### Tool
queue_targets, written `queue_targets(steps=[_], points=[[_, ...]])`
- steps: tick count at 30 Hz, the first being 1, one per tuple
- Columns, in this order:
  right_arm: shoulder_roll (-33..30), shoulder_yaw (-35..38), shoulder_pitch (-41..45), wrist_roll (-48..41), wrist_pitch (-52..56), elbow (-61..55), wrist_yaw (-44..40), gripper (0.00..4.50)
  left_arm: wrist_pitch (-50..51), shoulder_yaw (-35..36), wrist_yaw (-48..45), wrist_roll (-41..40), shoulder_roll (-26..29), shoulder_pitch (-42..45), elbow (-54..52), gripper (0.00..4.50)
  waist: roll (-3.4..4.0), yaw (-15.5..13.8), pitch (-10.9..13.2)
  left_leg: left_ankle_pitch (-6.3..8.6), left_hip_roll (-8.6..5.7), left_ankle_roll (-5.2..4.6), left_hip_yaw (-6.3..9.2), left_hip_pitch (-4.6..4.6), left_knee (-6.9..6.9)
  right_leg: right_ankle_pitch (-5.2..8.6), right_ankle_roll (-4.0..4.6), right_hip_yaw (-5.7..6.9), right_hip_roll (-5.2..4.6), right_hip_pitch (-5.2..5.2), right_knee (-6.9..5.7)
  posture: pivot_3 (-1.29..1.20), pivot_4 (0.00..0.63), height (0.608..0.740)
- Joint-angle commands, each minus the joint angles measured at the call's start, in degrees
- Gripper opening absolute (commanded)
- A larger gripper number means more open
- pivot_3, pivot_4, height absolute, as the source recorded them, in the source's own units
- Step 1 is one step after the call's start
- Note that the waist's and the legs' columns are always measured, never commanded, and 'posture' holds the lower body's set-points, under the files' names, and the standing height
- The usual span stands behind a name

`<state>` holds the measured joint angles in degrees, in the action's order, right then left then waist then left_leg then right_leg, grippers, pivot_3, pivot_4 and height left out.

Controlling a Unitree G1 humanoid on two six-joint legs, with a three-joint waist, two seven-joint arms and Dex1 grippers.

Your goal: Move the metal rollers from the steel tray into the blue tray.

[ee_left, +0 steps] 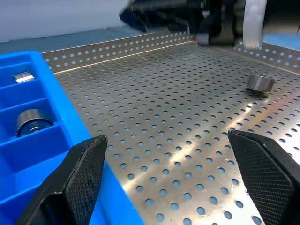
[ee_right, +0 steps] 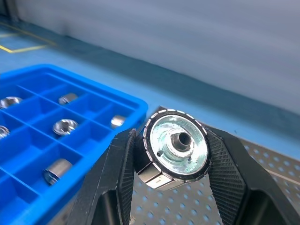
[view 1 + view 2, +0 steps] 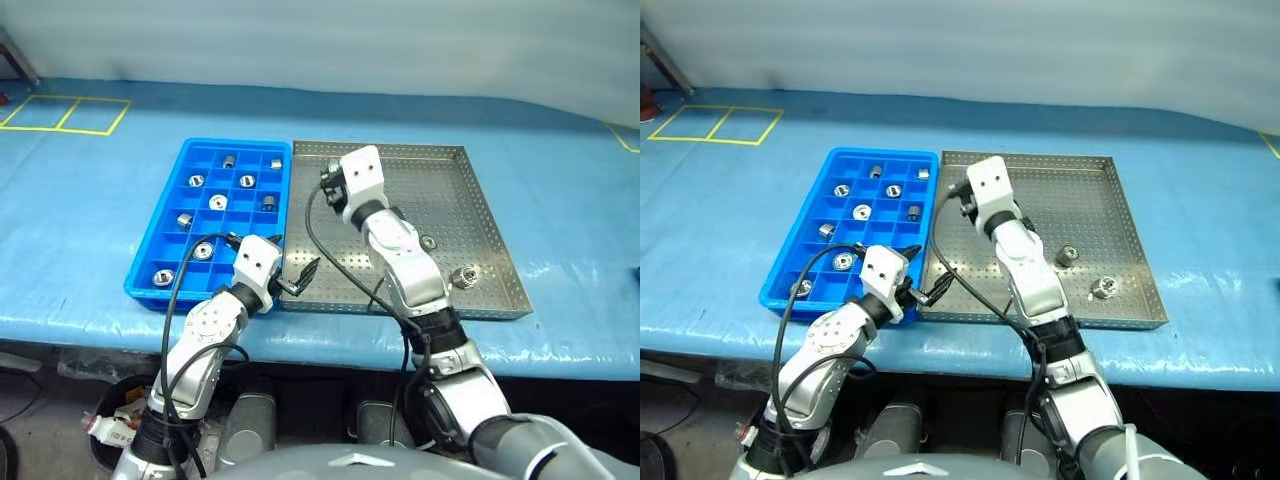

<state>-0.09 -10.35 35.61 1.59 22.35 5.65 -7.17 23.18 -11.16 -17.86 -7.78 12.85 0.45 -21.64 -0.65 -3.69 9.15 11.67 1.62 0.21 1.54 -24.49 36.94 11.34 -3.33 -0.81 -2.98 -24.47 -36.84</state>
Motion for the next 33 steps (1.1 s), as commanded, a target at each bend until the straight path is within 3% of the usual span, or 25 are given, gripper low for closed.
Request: queue_targets(steps=[1, 11, 18, 28, 33], points=[[2.0, -2.0, 3.5, -1.3, -1.9, 4.7, -4.4, 1.87, -0.3, 2.9, 2.4, 0.4, -0.4, -1.9, -3.8, 4.50, 0.00, -0.7, 0.0, 0.00, 0.00, 0.00, 0.01, 0.00, -0.02, 0.01, 0.02, 0.01, 0.00, -0.01, 0.00, 0.41, 0.150, 0.740], [8.7, -4.0, 10.1, -1.6, -8.1, 19.9, -10.2, 1.87, -0.1, 9.6, 7.9, -0.2, -2.3, -8.0, -8.9, 4.50, 0.02, -5.6, 0.0, -0.01, 0.03, 0.04, 0.12, -0.03, -0.19, 0.10, 0.16, 0.12, 0.06, -0.10, 0.01, 0.56, 0.150, 0.740], [9.3, -3.3, 10.7, -1.9, -9.1, 25.6, -10.4, 1.87, 0.4, 11.4, 9.5, 0.0, -2.9, -10.9, -11.6, 4.50, 0.01, -11.9, 0.0, -0.08, 0.04, 0.25, 0.12, -0.14, -0.48, 0.15, 0.24, 0.18, 0.06, -0.29, 0.08, 0.61, 0.150, 0.740], [5.6, -1.1, 5.2, -2.6, -2.4, 18.2, -10.1, 1.87, 1.2, 9.8, 8.1, -0.8, -2.8, -10.0, -11.0, 4.50, -0.02, -20.5, 0.0, -0.20, 0.19, 0.90, -0.03, -0.58, -0.99, 0.19, 0.26, 0.20, 0.17, -1.02, 0.09, 0.55, 0.150, 0.740], [3.9, 1.0, 1.9, -4.1, 3.1, 9.9, -9.6, 1.87, 1.8, 8.8, 6.8, -0.9, -2.6, -8.7, -10.0, 4.50, -0.02, -22.7, 0.0, -0.16, 0.28, 1.05, -0.06, -0.65, -0.95, 0.22, 0.31, 0.24, 0.23, -1.07, 0.11, 0.51, 0.150, 0.740]])
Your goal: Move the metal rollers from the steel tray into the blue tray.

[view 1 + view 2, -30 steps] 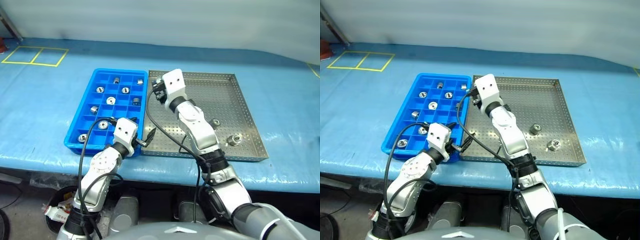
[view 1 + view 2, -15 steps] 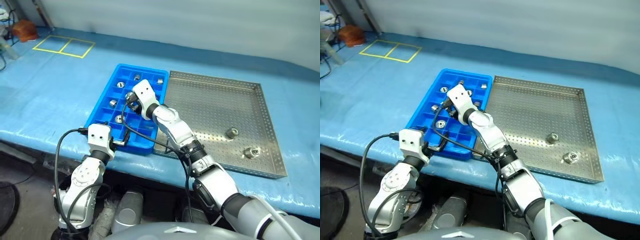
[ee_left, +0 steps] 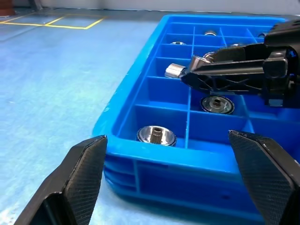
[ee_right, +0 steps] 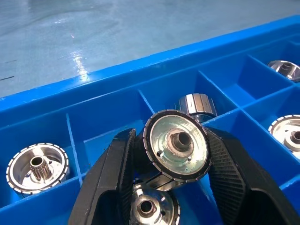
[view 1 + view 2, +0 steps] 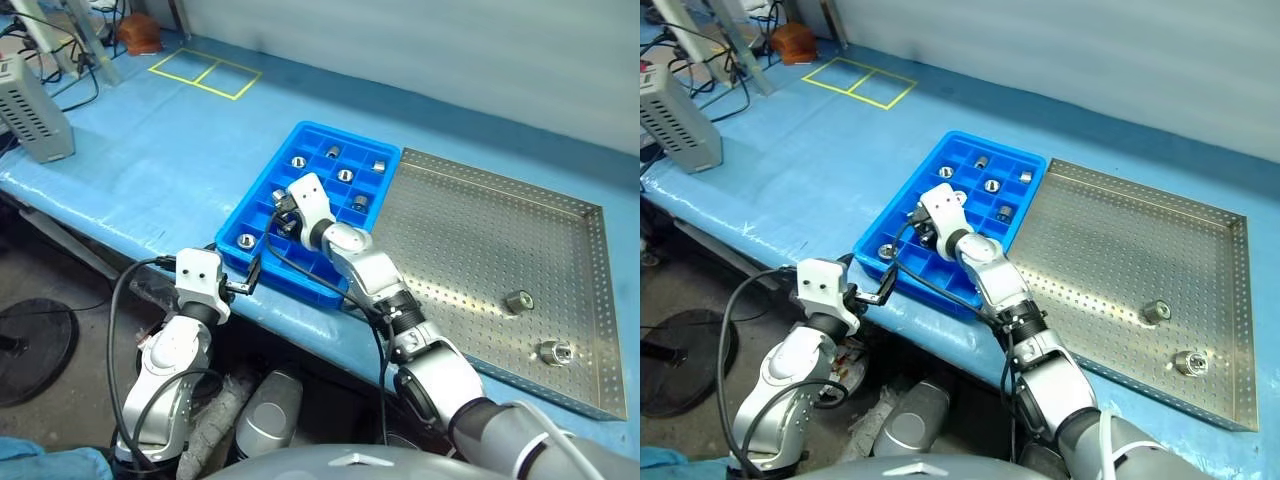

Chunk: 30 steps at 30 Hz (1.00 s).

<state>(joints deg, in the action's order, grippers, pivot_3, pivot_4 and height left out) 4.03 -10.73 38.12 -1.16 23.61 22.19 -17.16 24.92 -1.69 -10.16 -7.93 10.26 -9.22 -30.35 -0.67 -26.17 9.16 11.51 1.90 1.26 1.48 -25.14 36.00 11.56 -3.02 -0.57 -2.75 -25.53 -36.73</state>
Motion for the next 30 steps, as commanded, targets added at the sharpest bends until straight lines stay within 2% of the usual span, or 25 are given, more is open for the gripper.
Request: queue_targets(steps=[1, 5, 10, 23, 25, 28, 30], points=[[-0.4, 1.6, -1.1, -1.4, 2.7, -8.2, 0.5, 1.87, 0.1, -0.8, -1.0, -0.8, -0.1, 1.1, -1.2, 4.50, 0.00, -0.4, 0.0, 0.01, 0.05, 0.04, -0.01, 0.00, 0.01, 0.00, 0.00, 0.00, 0.04, 0.00, 0.00, 0.51, 0.150, 0.740], [-1.5, 2.1, -2.9, -1.2, 5.4, -13.3, 1.4, 1.87, 0.2, -1.3, -1.9, -0.9, 0.1, 1.9, -0.6, 4.50, 0.00, -0.5, 0.0, 0.18, 0.28, 0.48, 0.00, 0.02, 0.01, 0.07, 0.13, 0.02, 0.28, -0.02, -0.01, 0.49, 0.150, 0.740], [-2.5, 2.2, -4.3, -1.2, 7.6, -16.2, 1.9, 1.87, 0.5, -1.8, -2.9, -0.8, 0.1, 2.9, 0.1, 4.50, 0.00, -0.3, 0.0, 0.13, 0.52, 0.43, 0.00, 0.04, 0.02, 0.00, 0.00, 0.03, 0.53, -0.04, -0.05, 0.47, 0.150, 0.740], [-4.1, 2.5, -4.4, 0.4, 7.7, -8.7, 3.9, 1.87, 0.6, -2.6, -3.6, -0.2, -0.1, 3.9, 1.0, 4.50, -0.02, 0.4, 0.0, 0.21, 0.71, 0.55, 0.02, 0.21, 0.02, 0.06, 0.13, 0.02, 0.71, 0.08, -0.08, 0.46, 0.150, 0.740], [-4.0, 2.7, -4.5, 0.7, 7.7, -8.2, 4.7, 2.60, 0.7, -2.7, -3.5, -0.2, -0.2, 3.9, 1.0, 4.50, -0.02, 0.4, 0.0, 0.21, 0.71, 0.55, 0.01, 0.22, 0.04, 0.16, 0.29, 0.01, 0.71, 0.10, -0.08, 0.46, 0.150, 0.740], [-3.9, 2.7, -4.6, 0.5, 7.8, -8.2, 4.9, 2.21, 0.7, -2.9, -3.6, -0.2, -0.2, 3.8, 1.0, 4.50, -0.01, 0.4, -0.1, 0.21, 0.71, 0.55, 0.01, 0.25, 0.04, 0.15, 0.29, 0.01, 0.71, 0.11, -0.11, 0.46, 0.150, 0.740], [-3.9, 2.5, -4.7, 0.6, 7.8, -8.5, 4.8, 1.56, 0.7, -3.1, -3.6, -0.2, -0.2, 3.7, 1.1, 4.50, -0.01, 0.4, -0.1, 0.21, 0.72, 0.55, 0.01, 0.26, 0.04, 0.15, 0.28, 0.01, 0.71, 0.11, -0.13, 0.46, 0.150, 0.740]])
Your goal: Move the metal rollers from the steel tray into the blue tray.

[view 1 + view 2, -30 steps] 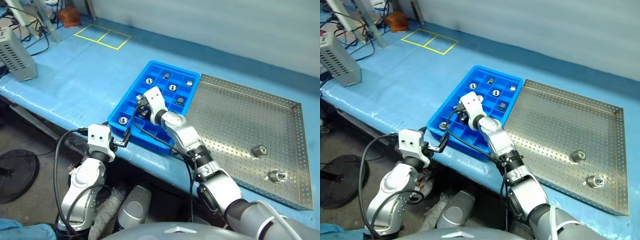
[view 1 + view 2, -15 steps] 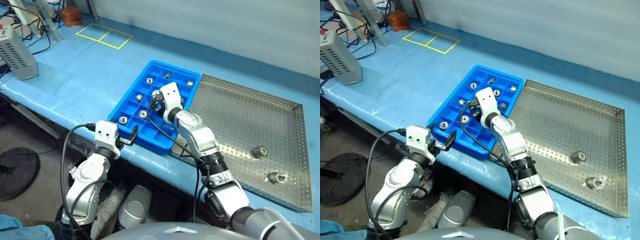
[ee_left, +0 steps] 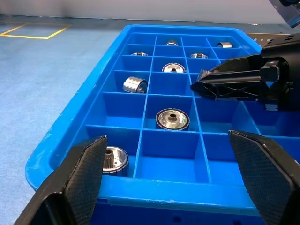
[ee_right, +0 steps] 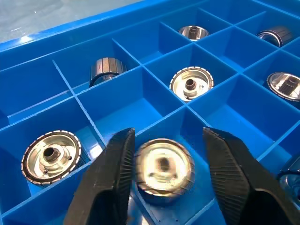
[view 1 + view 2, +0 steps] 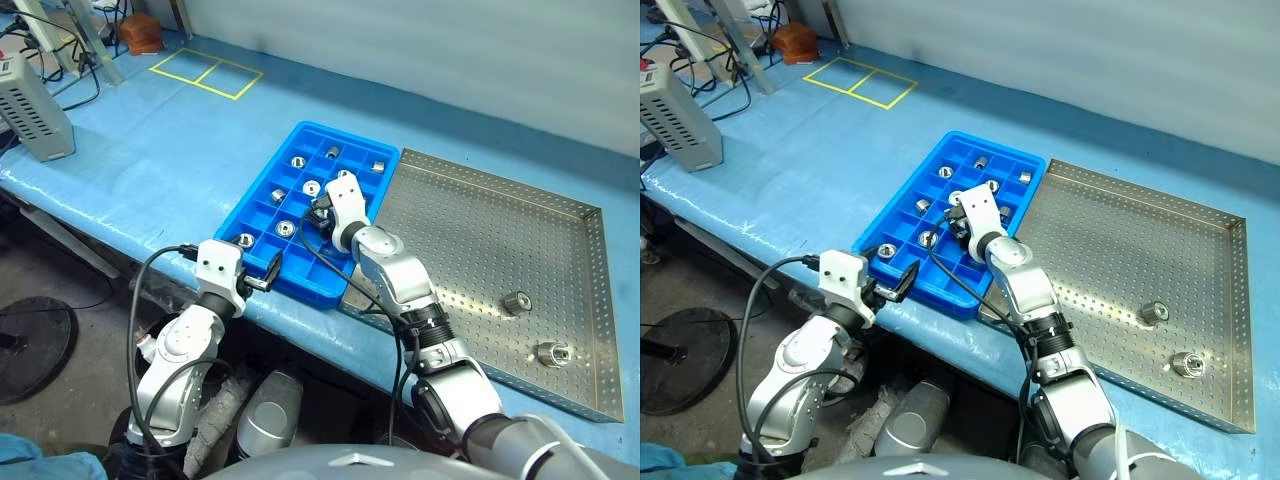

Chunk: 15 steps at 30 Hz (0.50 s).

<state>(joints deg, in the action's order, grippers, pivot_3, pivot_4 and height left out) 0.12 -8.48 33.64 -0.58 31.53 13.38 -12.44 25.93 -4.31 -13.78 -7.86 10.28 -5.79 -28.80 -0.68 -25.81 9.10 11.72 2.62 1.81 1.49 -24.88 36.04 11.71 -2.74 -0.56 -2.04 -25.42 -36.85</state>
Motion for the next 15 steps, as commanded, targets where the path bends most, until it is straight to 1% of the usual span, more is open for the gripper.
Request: queue_targets(steps=[1, 4, 6, 8, 10, 15], points=[[-0.1, 0.2, -0.2, 0.1, -0.1, 0.2, 0.2, 1.19, -0.3, -0.5, 0.1, -0.3, -0.3, 0.3, -0.4, 4.50, 0.00, 0.0, 0.0, 0.00, 0.00, 0.00, 0.00, 0.00, 0.00, 0.00, 0.00, 0.00, 0.00, 0.00, 0.00, 0.46, 0.150, 0.740], [-0.2, 0.5, -0.3, 0.2, -0.1, -1.8, 0.9, 0.26, -0.2, -0.7, 0.0, -0.4, -0.3, 0.3, -0.2, 4.50, 0.00, 0.0, 0.0, 0.00, 0.00, 0.00, 0.00, 0.00, 0.00, 0.00, 0.00, 0.00, 0.00, 0.00, 0.00, 0.46, 0.150, 0.740], [-0.3, 1.1, -0.5, 0.0, 0.3, -4.0, 1.4, 0.26, -0.2, -0.8, -0.1, -0.4, -0.2, 0.4, -0.1, 4.50, 0.00, 0.0, 0.0, 0.00, 0.00, 0.00, 0.00, -0.01, 0.00, 0.00, 0.00, 0.00, 0.00, 0.00, 0.00, 0.44, 0.150, 0.740], [-0.6, 3.3, -1.4, -0.7, 1.9, -9.0, 3.0, 0.26, -0.3, -1.1, -0.3, -0.4, -0.1, 0.6, 0.1, 4.50, 0.00, 0.0, 0.0, 0.00, 0.00, 0.00, 0.00, -0.05, 0.00, -0.01, -0.01, 0.00, 0.00, -0.03, 0.01, 0.42, 0.150, 0.740], [-1.6, 6.5, -3.5, -0.7, 3.8, -15.6, 5.7, 0.26, -0.3, -1.5, -0.7, -0.6, -0.2, 0.9, 0.6, 4.50, 0.01, -0.1, 0.0, 0.00, 0.00, 0.00, 0.00, -0.09, 0.01, -0.02, -0.03, 0.00, 0.00, -0.06, 0.02, 0.40, 0.150, 0.740], [-1.9, 18.0, -9.5, 0.0, 9.8, -29.2, 15.1, 0.26, -0.2, -2.7, -2.3, -1.1, -0.1, 2.5, 2.6, 4.50, 0.11, 0.4, -0.1, 0.01, 0.00, 0.01, 0.00, -0.10, 0.06, 0.00, 0.00, 0.00, -0.01, -0.04, 0.04, 0.32, 0.150, 0.740]])
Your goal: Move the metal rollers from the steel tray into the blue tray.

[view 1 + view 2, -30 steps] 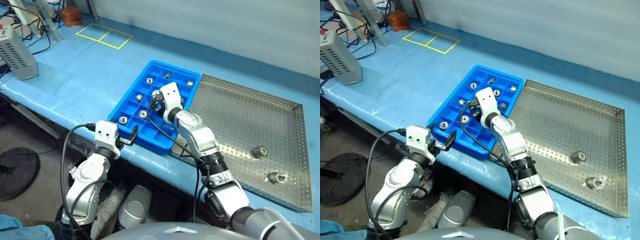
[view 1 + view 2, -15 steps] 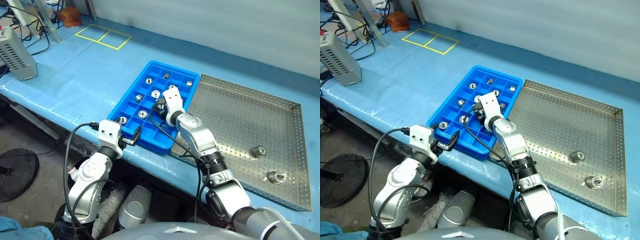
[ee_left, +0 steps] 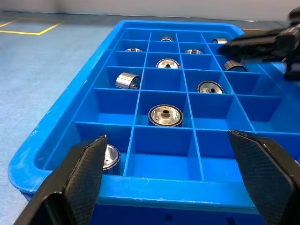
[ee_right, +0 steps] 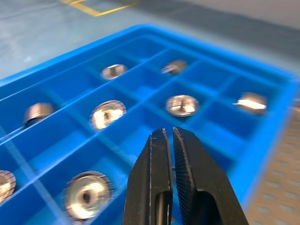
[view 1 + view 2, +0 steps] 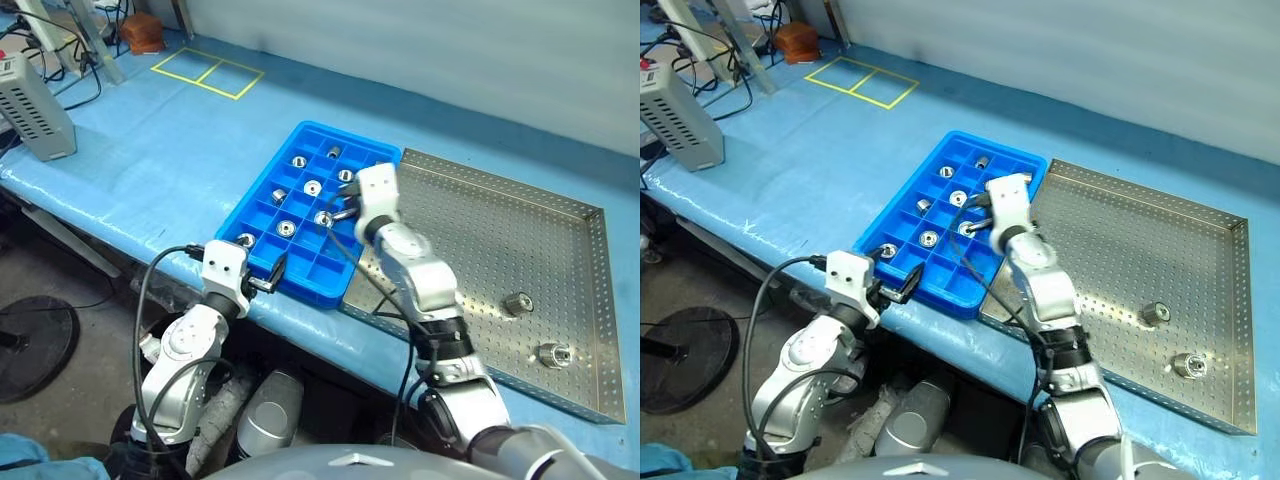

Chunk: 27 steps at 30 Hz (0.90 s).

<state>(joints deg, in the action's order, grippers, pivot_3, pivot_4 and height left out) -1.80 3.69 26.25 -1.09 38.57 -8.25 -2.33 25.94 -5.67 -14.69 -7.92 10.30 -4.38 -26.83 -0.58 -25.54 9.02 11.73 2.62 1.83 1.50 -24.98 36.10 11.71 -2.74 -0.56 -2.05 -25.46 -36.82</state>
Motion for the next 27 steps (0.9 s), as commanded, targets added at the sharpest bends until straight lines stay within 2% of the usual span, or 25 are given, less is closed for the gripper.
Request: queue_targets(steps=[1, 4, 7, 11, 14, 18, 21, 27], points=[[0.1, 7.9, -3.6, 1.0, 3.6, -9.9, 6.9, 0.26, -0.2, -1.7, -1.8, -1.0, -0.2, 1.6, 1.3, 4.50, 0.05, 0.5, 0.0, 0.00, 0.00, 0.00, 0.00, 0.00, 0.01, 0.02, 0.03, 0.00, 0.00, 0.01, -0.01, 0.30, 0.150, 0.740], [0.1, 9.3, -7.4, 3.5, 4.5, -14.4, 11.0, 0.26, -0.3, -2.5, -2.9, -1.0, -0.2, 3.2, 2.8, 4.50, 0.12, 2.6, -0.1, 0.00, 0.00, 0.00, -0.01, 0.00, 0.04, 0.08, 0.13, -0.02, 0.00, 0.02, -0.01, 0.27, 0.150, 0.740], [1.1, 8.6, -11.4, 6.3, 4.5, -17.5, 14.4, 0.26, -0.3, -3.2, -4.0, -1.0, -0.1, 4.6, 4.0, 4.50, 0.17, 6.1, -0.1, -0.01, 0.00, -0.02, 0.00, 0.01, 0.04, 0.08, 0.14, -0.04, 0.00, 0.03, -0.03, 0.23, 0.150, 0.740], [5.2, 8.4, -15.5, 7.2, 5.5, -20.5, 17.7, 0.26, -0.2, -3.6, -4.9, -1.1, 0.0, 5.7, 4.9, 4.50, 0.39, 10.4, -0.2, -0.03, 0.00, -0.06, 0.05, 0.13, 0.04, -0.04, -0.05, -0.07, 0.02, 0.14, -0.11, 0.20, 0.150, 0.740], [10.2, 9.9, -18.7, 3.8, 6.3, -23.0, 17.8, 0.26, -0.1, -3.9, -5.5, -1.1, 0.1, 6.5, 5.5, 4.50, 0.54, 12.8, -0.2, -0.12, -0.05, -0.17, 0.19, 0.33, 0.19, 0.11, 0.21, -0.06, 0.01, 0.51, -0.08, 0.19, 0.150, 0.740], [11.4, 11.0, -21.8, -1.8, 6.0, -24.7, 16.1, 0.26, 0.0, -4.3, -6.0, -1.1, 0.0, 7.1, 6.1, 4.50, 0.57, 15.8, -0.2, -0.11, -0.10, -0.28, 0.42, 0.36, 0.81, 0.10, 0.18, -0.01, 0.02, 0.93, -0.05, 0.18, 0.150, 0.740], [11.0, 11.7, -22.4, -3.9, 6.3, -24.6, 17.0, 0.79, 0.1, -4.5, -6.3, -1.1, -0.1, 7.5, 6.4, 4.50, 0.60, 18.0, -0.2, -0.24, -0.10, -0.49, 0.33, 0.33, 0.97, 0.10, 0.17, -0.05, -0.04, 0.97, -0.04, 0.17, 0.150, 0.740], [9.1, 11.0, -22.1, -6.7, 7.2, -24.0, 16.9, 2.66, 0.2, -4.8, -6.5, -0.9, -0.4, 7.7, 6.7, 4.50, 0.62, 20.7, -0.2, -0.43, -0.08, -0.79, 0.28, 0.36, 0.97, 0.10, 0.16, -0.05, -0.10, 0.94, -0.08, 0.18, 0.150, 0.740]])
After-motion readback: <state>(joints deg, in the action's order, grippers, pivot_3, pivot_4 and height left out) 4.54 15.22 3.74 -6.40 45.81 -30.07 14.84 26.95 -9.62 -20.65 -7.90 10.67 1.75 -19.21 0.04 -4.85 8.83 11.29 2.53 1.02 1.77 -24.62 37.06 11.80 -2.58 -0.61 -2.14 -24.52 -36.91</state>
